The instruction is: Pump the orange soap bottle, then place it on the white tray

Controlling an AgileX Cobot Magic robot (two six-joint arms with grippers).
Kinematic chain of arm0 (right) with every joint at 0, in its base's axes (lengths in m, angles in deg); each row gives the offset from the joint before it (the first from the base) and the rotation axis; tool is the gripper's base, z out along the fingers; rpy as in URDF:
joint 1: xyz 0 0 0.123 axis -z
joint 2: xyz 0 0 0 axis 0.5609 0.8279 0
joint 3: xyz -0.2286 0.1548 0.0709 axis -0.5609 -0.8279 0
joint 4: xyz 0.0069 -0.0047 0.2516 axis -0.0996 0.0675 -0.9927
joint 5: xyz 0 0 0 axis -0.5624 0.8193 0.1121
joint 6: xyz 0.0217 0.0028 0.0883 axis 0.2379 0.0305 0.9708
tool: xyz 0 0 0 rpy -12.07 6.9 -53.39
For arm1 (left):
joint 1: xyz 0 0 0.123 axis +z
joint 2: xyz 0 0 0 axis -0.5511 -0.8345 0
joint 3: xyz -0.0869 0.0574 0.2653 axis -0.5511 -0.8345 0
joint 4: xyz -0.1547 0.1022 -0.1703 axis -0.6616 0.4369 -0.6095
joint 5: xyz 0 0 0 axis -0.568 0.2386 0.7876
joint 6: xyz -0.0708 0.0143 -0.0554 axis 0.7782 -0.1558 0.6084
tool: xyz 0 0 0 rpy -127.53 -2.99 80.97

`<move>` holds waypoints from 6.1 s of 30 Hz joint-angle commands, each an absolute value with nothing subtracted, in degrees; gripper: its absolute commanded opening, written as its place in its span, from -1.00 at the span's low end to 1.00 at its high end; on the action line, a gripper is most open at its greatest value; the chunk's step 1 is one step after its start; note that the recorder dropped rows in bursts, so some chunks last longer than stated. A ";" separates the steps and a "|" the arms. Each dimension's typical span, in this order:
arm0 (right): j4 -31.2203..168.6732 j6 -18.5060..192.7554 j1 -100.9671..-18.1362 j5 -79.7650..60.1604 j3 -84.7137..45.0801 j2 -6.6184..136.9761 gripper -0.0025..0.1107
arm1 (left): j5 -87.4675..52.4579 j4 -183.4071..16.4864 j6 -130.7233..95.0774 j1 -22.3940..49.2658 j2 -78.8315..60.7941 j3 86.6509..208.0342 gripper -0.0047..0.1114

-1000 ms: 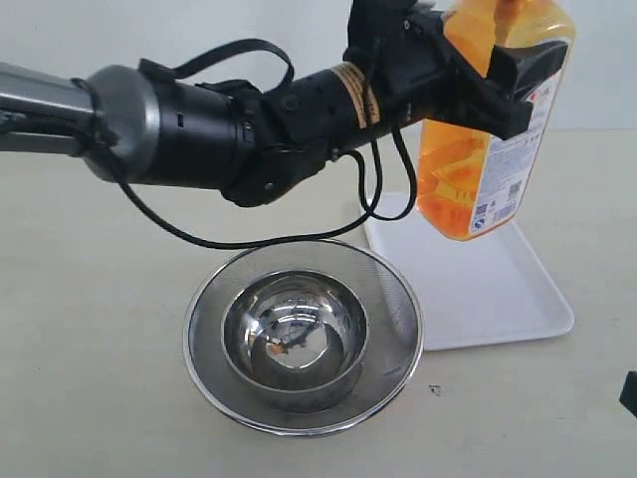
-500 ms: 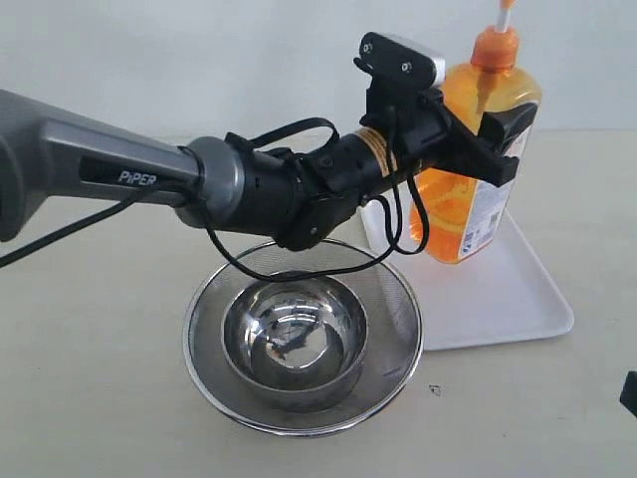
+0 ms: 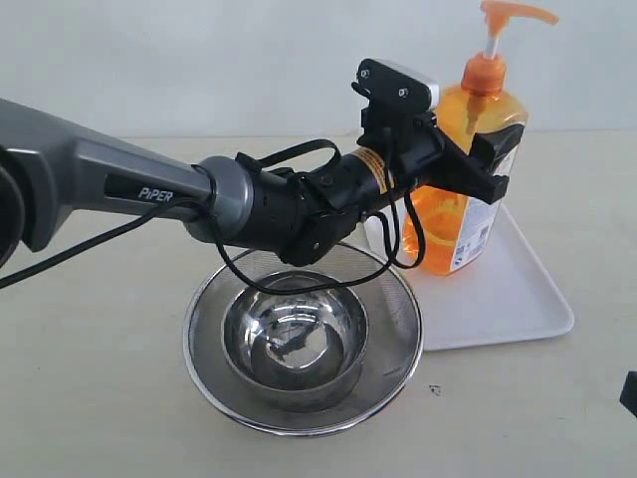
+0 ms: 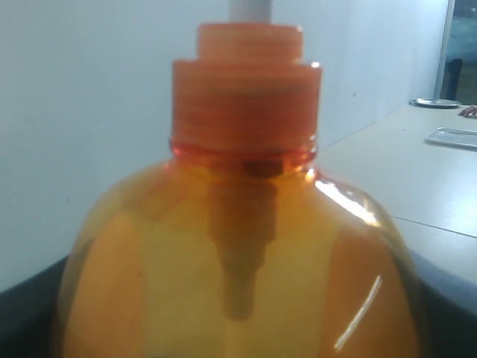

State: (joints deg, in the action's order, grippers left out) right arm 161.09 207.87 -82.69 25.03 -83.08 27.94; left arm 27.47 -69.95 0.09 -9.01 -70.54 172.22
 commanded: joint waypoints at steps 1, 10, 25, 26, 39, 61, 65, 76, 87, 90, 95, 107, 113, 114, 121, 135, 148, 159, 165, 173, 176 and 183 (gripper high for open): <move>161.58 207.72 -82.66 25.28 -83.51 27.67 -0.96 | 32.04 -70.63 -0.20 -9.15 -69.56 173.30 -0.82; 161.58 207.72 -82.66 25.66 -83.51 27.67 -0.96 | 31.11 -70.63 2.03 -9.15 -70.53 173.19 0.03; 161.58 207.72 -82.66 25.66 -83.51 27.67 -0.96 | 30.45 -70.62 2.03 -9.15 -69.65 173.19 0.55; 161.58 207.72 -82.66 25.66 -83.51 27.67 -0.96 | 30.45 -70.62 2.03 -9.15 -69.31 173.19 0.55; 161.58 207.72 -82.66 25.66 -83.51 27.67 -0.96 | 8.82 -66.54 2.03 -9.15 -59.70 171.84 0.55; 161.81 207.72 -82.66 25.43 -83.51 27.67 -0.96 | 36.94 -68.47 6.13 -7.73 -26.92 123.86 0.55; 161.81 207.72 -82.66 25.43 -83.51 27.67 -0.96 | 36.42 -67.81 6.36 -7.73 -18.55 115.05 0.55; 161.81 207.72 -82.66 25.43 -83.51 27.67 -0.96 | 33.20 -59.14 14.44 -7.73 1.73 95.73 0.55; 161.81 207.72 -82.66 25.43 -83.51 27.67 -0.96 | 21.52 -61.76 13.83 -7.73 13.51 91.24 -0.14; 161.81 207.72 -82.66 25.43 -83.51 27.67 -0.96 | 17.76 -61.76 13.83 -7.73 14.45 91.24 -0.64; 161.81 207.72 -82.66 25.43 -83.51 27.67 -0.96 | 16.32 -61.53 12.52 -7.73 14.71 91.24 -0.82; 161.81 207.72 -82.66 25.55 -83.51 27.67 -0.96 | 5.04 -72.34 11.94 -2.98 25.71 91.24 -0.84; 161.81 207.72 -82.66 25.55 -83.51 27.67 -0.96 | -6.91 -70.16 11.94 6.19 40.64 91.24 -0.84; 161.81 207.72 -82.66 25.55 -83.51 27.67 -0.96 | -8.70 -70.16 11.94 7.31 42.29 91.24 -0.84; 161.81 207.72 -82.66 25.55 -83.51 27.67 -0.96 | -15.78 -70.46 13.09 14.85 51.25 91.24 -0.84; 161.81 207.72 -82.66 25.55 -83.51 27.67 -0.96 | -13.90 -73.42 22.71 24.98 60.79 86.65 -0.84; 161.81 207.72 -82.66 25.47 -83.51 27.78 -0.96 | -21.26 -70.46 24.22 30.50 60.79 86.65 -0.84; 161.81 207.72 -82.66 25.47 -83.51 27.78 -0.96 | -33.04 -70.19 21.90 30.50 60.79 86.65 -0.84; 161.81 207.72 -82.66 25.47 -83.51 27.78 -0.96 | -37.70 -70.11 13.77 30.50 60.79 86.65 -0.84; 161.81 207.72 -82.66 25.23 -83.51 27.78 -0.96 | -36.77 -71.51 12.07 30.50 60.79 86.65 -0.84; 161.81 207.72 -82.66 25.13 -83.51 27.78 -0.96 | -35.99 -75.12 12.07 30.50 60.79 86.65 -0.84; 161.81 207.72 -82.66 25.13 -83.51 27.78 -0.96 | -35.96 -76.59 12.07 30.50 60.79 86.65 -0.84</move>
